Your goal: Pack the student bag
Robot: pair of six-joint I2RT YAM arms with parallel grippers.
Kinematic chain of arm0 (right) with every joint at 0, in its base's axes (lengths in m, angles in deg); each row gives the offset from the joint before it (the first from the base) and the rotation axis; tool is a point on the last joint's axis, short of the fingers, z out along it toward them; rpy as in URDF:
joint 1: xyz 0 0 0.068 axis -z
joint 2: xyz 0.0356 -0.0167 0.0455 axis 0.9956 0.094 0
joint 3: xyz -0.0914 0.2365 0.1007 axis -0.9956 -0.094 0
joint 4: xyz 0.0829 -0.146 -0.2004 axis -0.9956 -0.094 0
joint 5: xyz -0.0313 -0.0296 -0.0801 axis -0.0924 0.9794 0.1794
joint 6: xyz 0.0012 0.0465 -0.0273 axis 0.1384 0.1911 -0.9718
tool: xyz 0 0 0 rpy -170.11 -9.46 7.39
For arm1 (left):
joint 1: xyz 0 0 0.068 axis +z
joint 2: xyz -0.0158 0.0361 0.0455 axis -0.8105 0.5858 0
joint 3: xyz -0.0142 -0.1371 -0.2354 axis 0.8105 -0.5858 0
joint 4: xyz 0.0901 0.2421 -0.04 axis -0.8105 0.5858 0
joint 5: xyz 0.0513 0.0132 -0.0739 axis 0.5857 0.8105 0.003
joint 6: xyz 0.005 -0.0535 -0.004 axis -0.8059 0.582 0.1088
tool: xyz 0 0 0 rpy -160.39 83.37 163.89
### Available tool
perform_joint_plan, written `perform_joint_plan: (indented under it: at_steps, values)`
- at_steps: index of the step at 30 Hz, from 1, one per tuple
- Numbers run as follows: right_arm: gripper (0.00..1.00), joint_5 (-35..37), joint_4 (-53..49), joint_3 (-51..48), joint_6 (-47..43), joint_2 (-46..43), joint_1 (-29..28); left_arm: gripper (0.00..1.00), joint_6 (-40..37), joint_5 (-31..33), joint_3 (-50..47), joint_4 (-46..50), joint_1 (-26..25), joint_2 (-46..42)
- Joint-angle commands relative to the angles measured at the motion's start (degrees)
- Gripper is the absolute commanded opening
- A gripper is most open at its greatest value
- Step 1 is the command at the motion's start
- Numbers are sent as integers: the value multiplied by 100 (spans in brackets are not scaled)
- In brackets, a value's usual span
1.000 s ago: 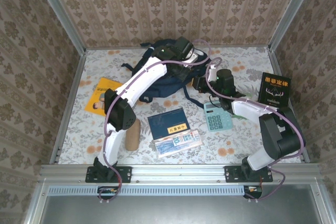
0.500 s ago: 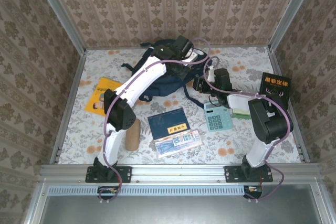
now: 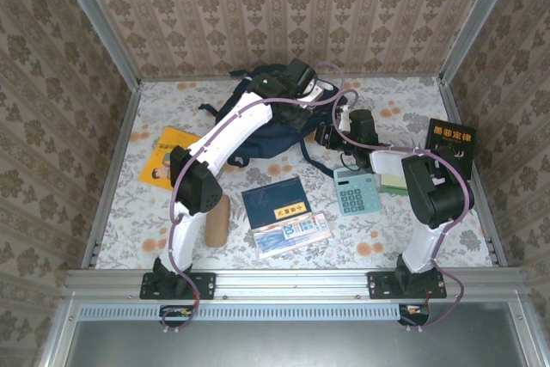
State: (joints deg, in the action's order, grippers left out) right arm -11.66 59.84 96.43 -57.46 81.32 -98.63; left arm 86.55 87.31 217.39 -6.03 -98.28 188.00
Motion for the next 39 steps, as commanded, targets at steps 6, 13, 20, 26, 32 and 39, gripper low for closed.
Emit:
perform_joint_plan:
  at_steps: [6, 13, 20, 26, 32, 39]
  values:
    - [31, -159, 478, 249, 226, 316, 33, 0, 105, -30, 344, -125, 38, -89]
    - [36, -85, 825, 154, 299, 391, 42, 0, 104, -39, 347, -122, 47, -100]
    - [36, -92, 1578, 98, 719, 732, 62, 0, 86, -65, 374, -140, 46, -99]
    - [38, 299, 1749, 18, 470, 728, 58, 0, 88, -56, 385, -131, 47, -122]
    - [39, 482, 1672, 78, 200, 792, 55, 0, 95, -82, 385, -146, 45, -122]
    - [27, 452, 1949, 102, 180, 912, 57, 0, 103, -126, 387, -163, 37, -98]
